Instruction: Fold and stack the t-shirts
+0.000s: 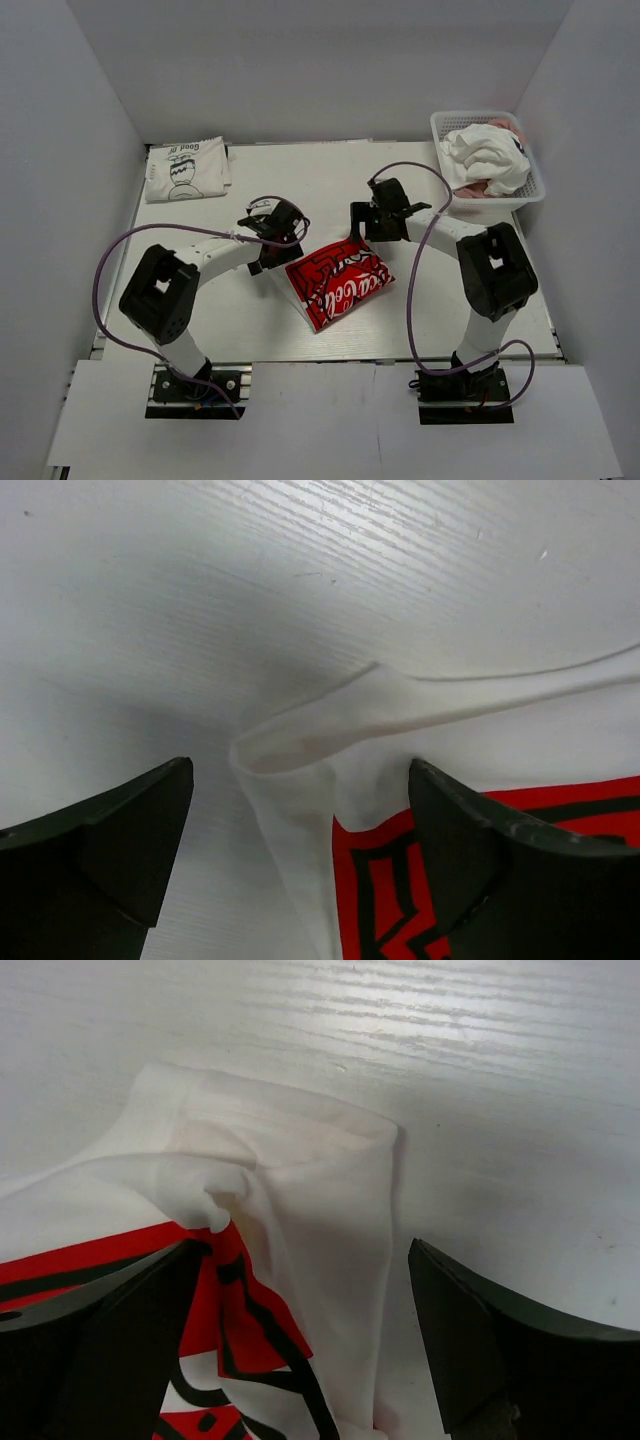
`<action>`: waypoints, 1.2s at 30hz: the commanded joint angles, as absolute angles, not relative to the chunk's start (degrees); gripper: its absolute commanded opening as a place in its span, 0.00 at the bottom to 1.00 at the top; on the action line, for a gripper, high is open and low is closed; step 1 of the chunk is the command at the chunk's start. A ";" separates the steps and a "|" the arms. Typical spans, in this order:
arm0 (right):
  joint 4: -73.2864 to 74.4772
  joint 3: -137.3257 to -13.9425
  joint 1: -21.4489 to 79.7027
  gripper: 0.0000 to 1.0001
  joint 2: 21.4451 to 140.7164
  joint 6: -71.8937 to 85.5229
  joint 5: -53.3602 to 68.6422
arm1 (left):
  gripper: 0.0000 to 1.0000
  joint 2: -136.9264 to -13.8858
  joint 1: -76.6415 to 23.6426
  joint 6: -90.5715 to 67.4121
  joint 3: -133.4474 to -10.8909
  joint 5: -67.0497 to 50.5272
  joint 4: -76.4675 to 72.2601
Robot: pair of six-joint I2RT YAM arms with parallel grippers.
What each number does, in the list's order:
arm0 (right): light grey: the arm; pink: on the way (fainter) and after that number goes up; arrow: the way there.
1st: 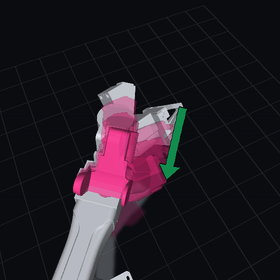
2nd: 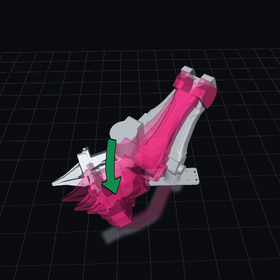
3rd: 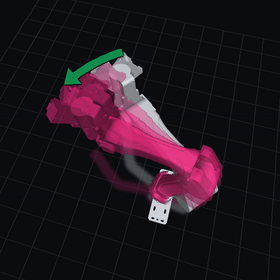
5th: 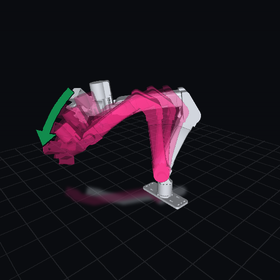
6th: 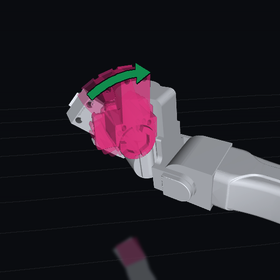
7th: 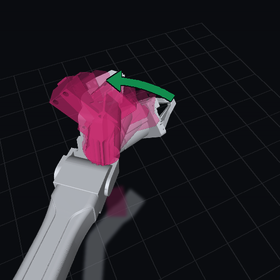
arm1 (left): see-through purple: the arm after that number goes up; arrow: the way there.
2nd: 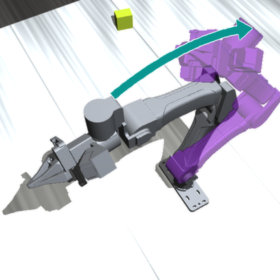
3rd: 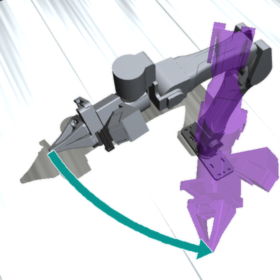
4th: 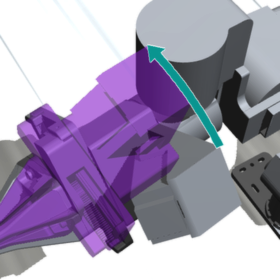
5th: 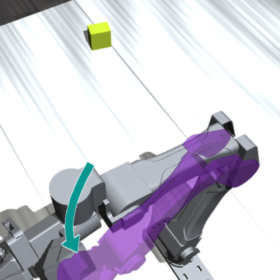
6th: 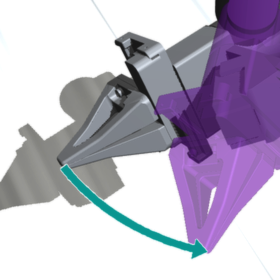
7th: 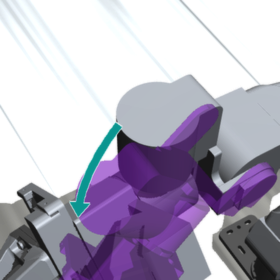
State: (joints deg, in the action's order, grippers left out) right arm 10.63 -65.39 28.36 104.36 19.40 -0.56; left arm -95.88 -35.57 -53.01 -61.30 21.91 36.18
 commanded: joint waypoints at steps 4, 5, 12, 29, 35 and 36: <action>10.20 -64.87 28.04 0.90 92.83 17.67 -0.53 | 1.00 -85.36 -35.68 -52.56 -57.23 14.71 34.64; 9.93 -64.34 28.12 0.90 91.07 17.67 -0.61 | 1.00 -84.04 -36.21 -52.56 -55.48 13.46 30.80; 4.67 -59.41 27.95 0.90 88.59 13.63 2.63 | 1.00 -85.77 -36.91 -53.88 -46.58 4.84 19.34; 4.74 -65.56 29.44 0.87 106.43 2.72 7.03 | 0.80 -93.16 -36.39 -53.35 -51.76 10.28 20.57; 4.93 -64.08 29.97 0.30 107.14 4.48 14.83 | 0.70 -93.78 -35.86 -51.69 -51.86 13.18 19.10; 4.49 -63.55 30.23 0.14 106.18 4.83 16.85 | 0.65 -94.39 -35.86 -51.07 -51.86 13.18 18.03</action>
